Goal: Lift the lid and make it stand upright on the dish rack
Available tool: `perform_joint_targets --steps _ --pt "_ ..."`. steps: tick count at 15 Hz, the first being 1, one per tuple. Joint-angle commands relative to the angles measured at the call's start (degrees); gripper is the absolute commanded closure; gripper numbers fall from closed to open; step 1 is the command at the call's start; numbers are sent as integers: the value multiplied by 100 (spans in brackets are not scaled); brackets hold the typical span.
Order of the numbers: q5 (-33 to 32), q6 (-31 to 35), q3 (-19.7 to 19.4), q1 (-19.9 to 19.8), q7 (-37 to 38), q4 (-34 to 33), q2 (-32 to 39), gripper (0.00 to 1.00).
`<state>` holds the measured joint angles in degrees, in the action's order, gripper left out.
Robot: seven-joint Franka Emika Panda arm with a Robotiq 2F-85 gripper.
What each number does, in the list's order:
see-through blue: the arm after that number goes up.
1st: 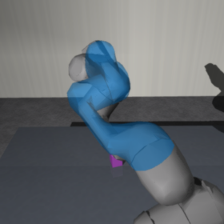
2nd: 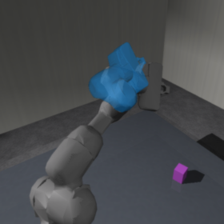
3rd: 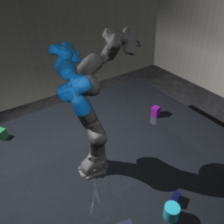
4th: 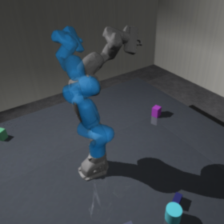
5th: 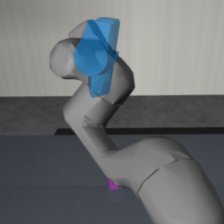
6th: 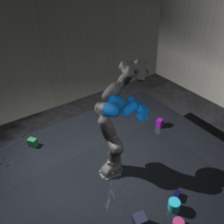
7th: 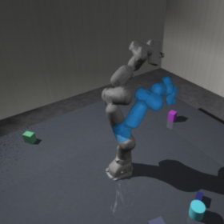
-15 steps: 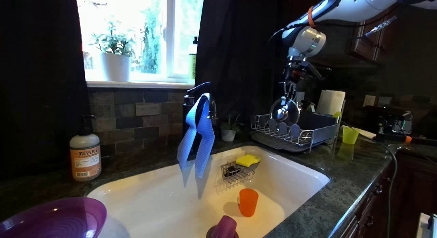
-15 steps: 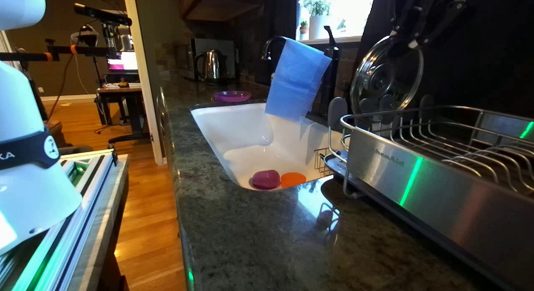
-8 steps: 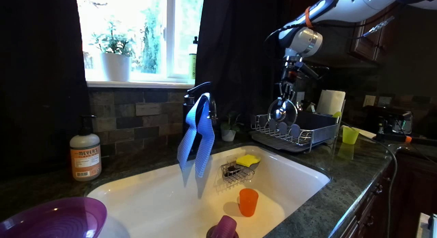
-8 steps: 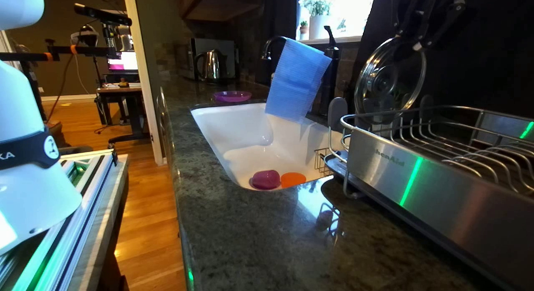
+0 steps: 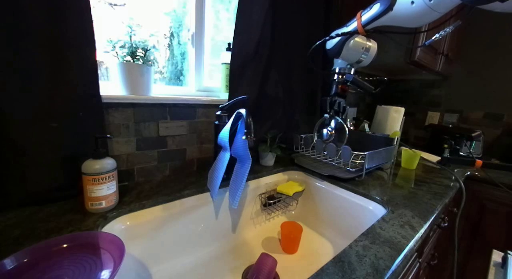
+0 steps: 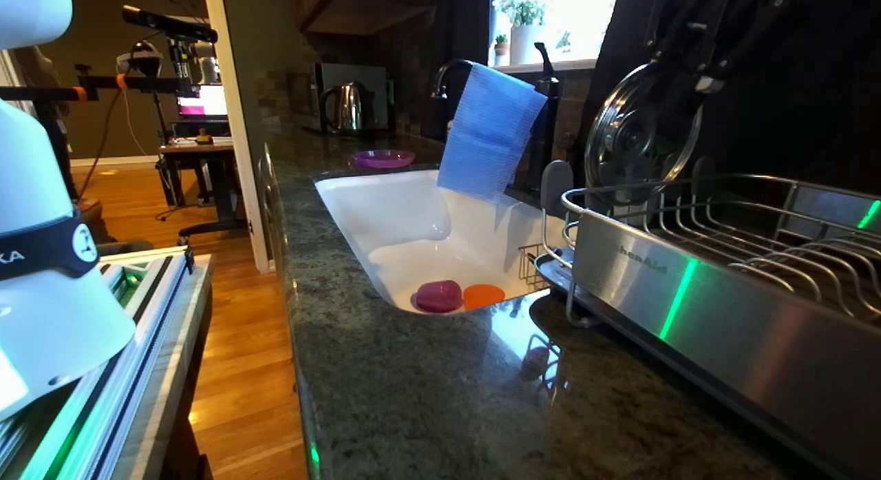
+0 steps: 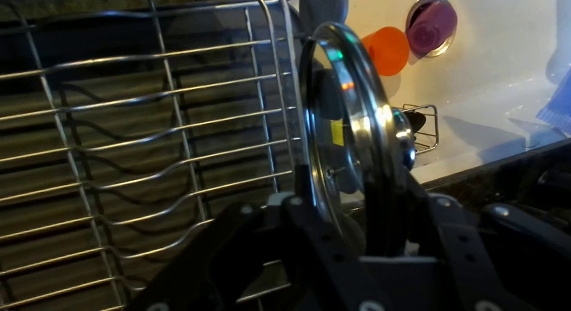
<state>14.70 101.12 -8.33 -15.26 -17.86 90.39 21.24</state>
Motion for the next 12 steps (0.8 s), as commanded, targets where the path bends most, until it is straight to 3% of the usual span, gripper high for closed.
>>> perform_joint_targets --steps 1,4,8,12 --pt "-285 169 -59 -31 229 37 74 19" --pt "-345 309 -60 -25 212 223 -228 0" --pt "-500 557 -26 36 -26 638 -966 0" --pt "-620 233 29 153 -530 959 -1742 0"
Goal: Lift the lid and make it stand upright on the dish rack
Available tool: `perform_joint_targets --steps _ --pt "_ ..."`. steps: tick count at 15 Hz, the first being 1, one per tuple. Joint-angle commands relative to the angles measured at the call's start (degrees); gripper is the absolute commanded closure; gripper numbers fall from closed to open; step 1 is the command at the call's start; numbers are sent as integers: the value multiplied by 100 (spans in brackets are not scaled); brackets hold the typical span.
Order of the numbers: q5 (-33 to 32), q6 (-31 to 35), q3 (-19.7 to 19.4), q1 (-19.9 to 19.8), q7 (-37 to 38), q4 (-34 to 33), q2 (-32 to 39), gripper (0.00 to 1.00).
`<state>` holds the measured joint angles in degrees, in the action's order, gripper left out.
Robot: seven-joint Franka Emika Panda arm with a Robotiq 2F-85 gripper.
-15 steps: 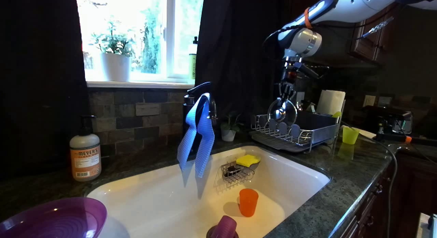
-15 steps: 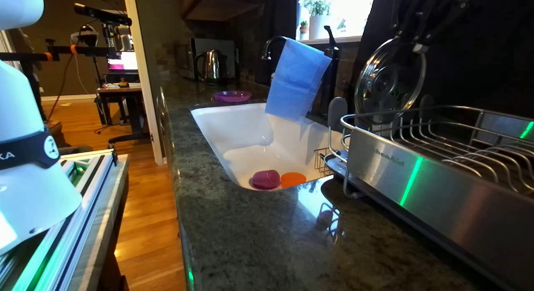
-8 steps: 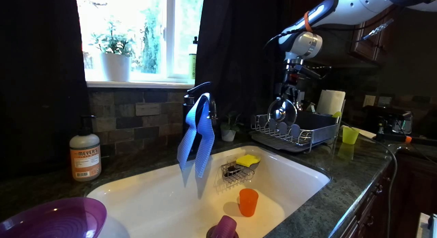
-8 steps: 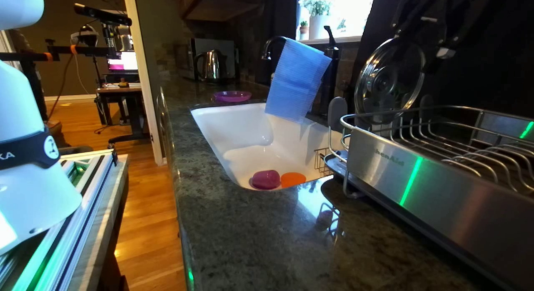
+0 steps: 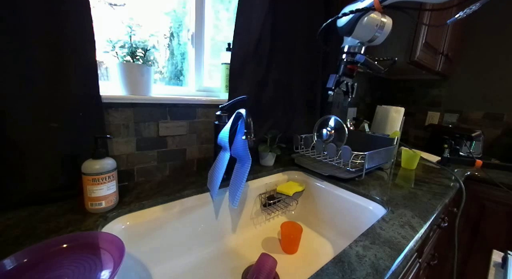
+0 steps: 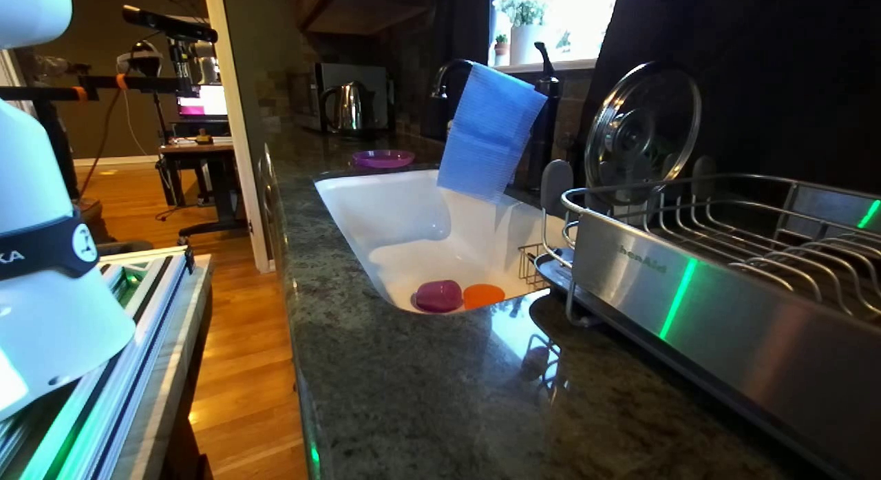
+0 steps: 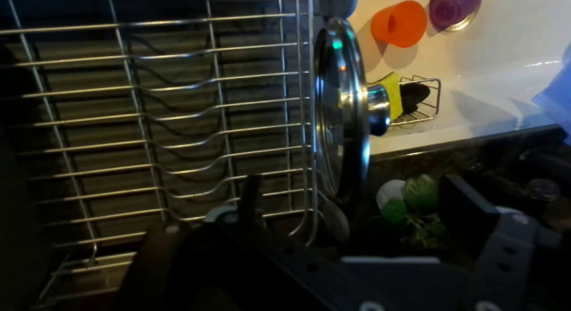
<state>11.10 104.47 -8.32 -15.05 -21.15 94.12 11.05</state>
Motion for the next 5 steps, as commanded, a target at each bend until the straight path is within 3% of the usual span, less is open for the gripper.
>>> perform_joint_targets --steps 1,4,5 --pt "-474 -151 22 217 -82 710 -937 0" --pt "-967 -67 102 449 -110 1219 -1546 0" --pt "-664 -160 -7 379 -76 628 -1048 0"
